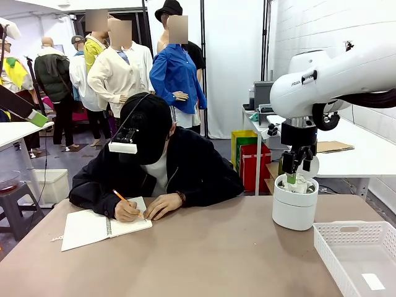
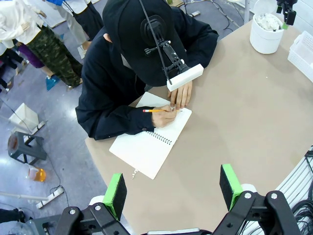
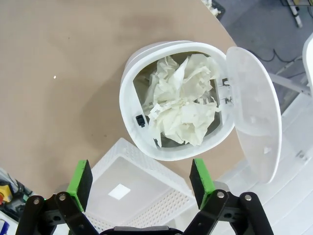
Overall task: Sort the paper based on its condition.
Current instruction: If a person hands you a paper, place it in the Organizing basket , and if it's crumpled, put it in the Trash can.
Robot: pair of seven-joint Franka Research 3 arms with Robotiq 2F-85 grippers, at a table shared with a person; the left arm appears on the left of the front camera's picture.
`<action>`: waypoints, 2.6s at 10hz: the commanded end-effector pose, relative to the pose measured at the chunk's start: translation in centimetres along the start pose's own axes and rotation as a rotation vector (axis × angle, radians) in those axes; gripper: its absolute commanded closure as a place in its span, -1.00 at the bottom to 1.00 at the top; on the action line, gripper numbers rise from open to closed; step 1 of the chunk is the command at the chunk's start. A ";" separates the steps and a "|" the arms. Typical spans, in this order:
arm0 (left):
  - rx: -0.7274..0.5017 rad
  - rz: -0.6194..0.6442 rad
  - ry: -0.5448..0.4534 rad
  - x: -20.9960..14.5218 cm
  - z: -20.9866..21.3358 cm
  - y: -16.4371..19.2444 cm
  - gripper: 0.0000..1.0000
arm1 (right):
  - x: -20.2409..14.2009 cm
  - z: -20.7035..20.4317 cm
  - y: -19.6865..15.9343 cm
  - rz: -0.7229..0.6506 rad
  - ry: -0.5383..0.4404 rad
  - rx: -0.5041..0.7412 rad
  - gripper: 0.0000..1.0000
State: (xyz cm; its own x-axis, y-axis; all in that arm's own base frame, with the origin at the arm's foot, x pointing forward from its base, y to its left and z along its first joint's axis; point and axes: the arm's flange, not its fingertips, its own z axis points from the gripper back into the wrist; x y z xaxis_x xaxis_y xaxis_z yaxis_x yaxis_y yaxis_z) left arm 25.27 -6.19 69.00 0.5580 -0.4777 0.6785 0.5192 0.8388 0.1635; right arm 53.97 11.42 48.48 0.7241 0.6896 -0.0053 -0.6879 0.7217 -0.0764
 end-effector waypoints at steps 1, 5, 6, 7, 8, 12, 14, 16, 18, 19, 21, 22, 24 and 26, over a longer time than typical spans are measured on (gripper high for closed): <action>0.000 0.002 0.000 0.0 0.0 0.0 -1.00 | 0.3 0.0 -0.2 0.002 -0.009 -0.010 -1.00; 0.000 0.002 0.000 0.0 0.0 0.0 -1.00 | 0.3 0.0 -0.2 0.002 -0.009 -0.010 -1.00; 0.000 0.002 0.000 0.0 0.0 0.0 -1.00 | 0.0 0.0 0.0 0.000 0.000 0.000 -1.00; 0.000 0.002 0.000 0.0 0.0 0.0 -1.00 | -1.0 2.1 1.8 0.016 -0.077 0.061 -1.00; 0.000 0.002 0.000 0.0 0.0 0.0 -1.00 | -1.4 3.6 3.3 0.026 -0.152 0.118 -1.00; 0.000 0.002 0.000 0.0 0.0 0.0 -1.00 | 0.6 9.7 5.7 0.055 -0.396 0.243 -1.00; 0.000 0.002 0.000 0.0 0.0 0.0 -1.00 | 1.2 12.6 7.8 0.099 -0.542 0.242 -1.00; 0.000 0.002 0.000 0.0 0.0 0.0 -1.00 | 1.5 15.6 9.8 0.120 -0.628 0.202 -1.00; 0.000 0.002 0.000 0.0 0.0 0.0 -1.00 | 2.4 17.7 11.1 0.126 -0.672 0.150 -1.00; 0.000 0.002 0.000 0.0 0.0 0.0 -1.00 | 2.8 18.3 11.5 0.118 -0.675 0.164 -1.00; 0.000 0.002 0.000 0.0 0.0 0.0 -1.00 | 3.1 19.1 11.7 0.091 -0.675 0.166 -1.00; 0.000 0.002 0.000 0.0 0.0 0.0 -1.00 | 3.1 19.3 11.9 0.084 -0.680 0.158 -1.00; 0.000 0.002 0.000 0.0 0.0 0.0 -1.00 | 2.8 19.9 12.6 0.108 -0.665 0.192 -1.00; 0.000 0.002 0.000 0.0 0.0 0.0 -1.00 | 2.7 20.0 12.9 0.115 -0.654 0.205 -1.00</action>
State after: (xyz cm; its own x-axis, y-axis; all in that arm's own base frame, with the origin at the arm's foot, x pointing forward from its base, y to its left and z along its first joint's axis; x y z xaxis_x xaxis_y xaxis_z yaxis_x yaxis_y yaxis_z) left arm 25.27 -6.19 69.00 0.5580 -0.4778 0.6785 0.5193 0.8388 0.1636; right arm 46.20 23.70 67.12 0.4968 0.6173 0.6099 -0.8015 0.5960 0.0496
